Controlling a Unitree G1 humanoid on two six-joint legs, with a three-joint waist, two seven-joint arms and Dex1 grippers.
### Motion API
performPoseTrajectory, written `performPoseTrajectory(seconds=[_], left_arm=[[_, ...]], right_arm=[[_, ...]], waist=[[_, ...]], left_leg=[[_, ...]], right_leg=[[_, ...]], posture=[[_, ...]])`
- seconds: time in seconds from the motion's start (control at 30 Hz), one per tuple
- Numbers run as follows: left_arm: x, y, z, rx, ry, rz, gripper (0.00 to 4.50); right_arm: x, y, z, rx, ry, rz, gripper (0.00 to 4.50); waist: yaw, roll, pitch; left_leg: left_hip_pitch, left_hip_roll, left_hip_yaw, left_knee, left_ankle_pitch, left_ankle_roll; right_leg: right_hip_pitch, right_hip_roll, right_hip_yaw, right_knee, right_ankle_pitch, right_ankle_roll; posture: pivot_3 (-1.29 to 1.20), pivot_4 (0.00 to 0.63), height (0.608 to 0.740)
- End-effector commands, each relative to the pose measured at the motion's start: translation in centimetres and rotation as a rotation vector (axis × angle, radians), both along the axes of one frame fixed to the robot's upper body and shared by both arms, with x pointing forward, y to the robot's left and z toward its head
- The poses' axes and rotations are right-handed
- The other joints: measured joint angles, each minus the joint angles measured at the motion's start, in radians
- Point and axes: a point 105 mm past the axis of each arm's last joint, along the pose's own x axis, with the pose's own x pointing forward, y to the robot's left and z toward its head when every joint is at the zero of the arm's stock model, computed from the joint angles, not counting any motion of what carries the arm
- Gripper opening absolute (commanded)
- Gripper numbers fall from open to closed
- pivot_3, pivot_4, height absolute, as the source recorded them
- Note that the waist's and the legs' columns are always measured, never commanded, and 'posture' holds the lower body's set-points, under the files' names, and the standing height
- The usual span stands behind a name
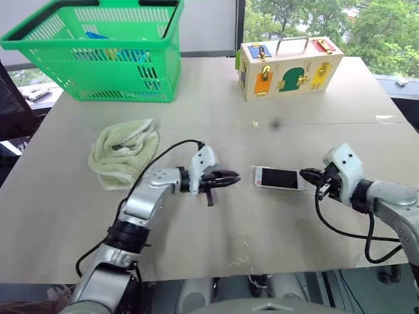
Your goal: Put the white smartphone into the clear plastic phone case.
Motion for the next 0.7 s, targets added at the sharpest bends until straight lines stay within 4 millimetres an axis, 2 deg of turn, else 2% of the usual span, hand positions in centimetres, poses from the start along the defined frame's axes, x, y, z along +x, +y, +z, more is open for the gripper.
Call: performPoseTrajectory(seconds=[0.03, 0.17, 0.43, 0.57, 0.7], left_arm=[[0.9, -1.4, 0.5, 0.040, -0.022, 0.011, 0.07], [1.5, -2.1, 0.7, 0.082, -0.024, 0.029, 0.07], [1.6, -0.8, 0.7, 0.130, -0.022, 0.040, 0.07], [1.6, -0.9, -0.2, 0.181, -0.019, 0.037, 0.07], [1.1, -1.8, -1.2, 0.204, 0.003, 0.001, 0.07]], right_arm=[[0.3, -1.2, 1.5, -0.052, -0.086, -0.109, 0.00], [0.0, -1.5, 0.6, -0.114, -0.066, -0.145, 0.00], [-0.2, -0.6, -0.9, -0.188, -0.017, -0.157, 0.00], [-0.4, 0.5, -1.3, -0.198, -0.003, -0.118, 0.00], [0.0, 2.4, -2.0, -0.211, 0.007, -0.062, 0.00]], waist=[[0.003, 0.000, 0.000], [0.002, 0.000, 0.000], [0.001, 0.000, 0.000], [0.002, 0.000, 0.000], [0.002, 0.000, 0.000]], left_leg=[[0.000, 0.000, 0.000, 0.000, 0.000, 0.000], [-0.001, 0.000, -0.001, 0.000, 0.000, 0.000], [0.000, 0.000, -0.001, 0.000, 0.000, 0.000], [-0.001, 0.000, -0.001, 0.000, 0.000, 0.000], [-0.001, 0.000, -0.001, 0.001, 0.000, 0.000]], right_leg=[[0.000, 0.000, 0.000, 0.000, 0.000, 0.000], [0.000, 0.001, -0.001, 0.000, 0.001, 0.002], [0.000, 0.001, 0.000, 0.000, 0.000, 0.001], [0.000, 0.000, 0.000, 0.000, 0.000, 0.000], [0.000, 0.000, 0.000, 0.000, 0.000, 0.000]], posture=[[0.00, 0.150, 0.740], [0.00, 0.150, 0.740], [0.00, 0.150, 0.740], [0.00, 0.150, 0.740], [0.00, 0.150, 0.740]])
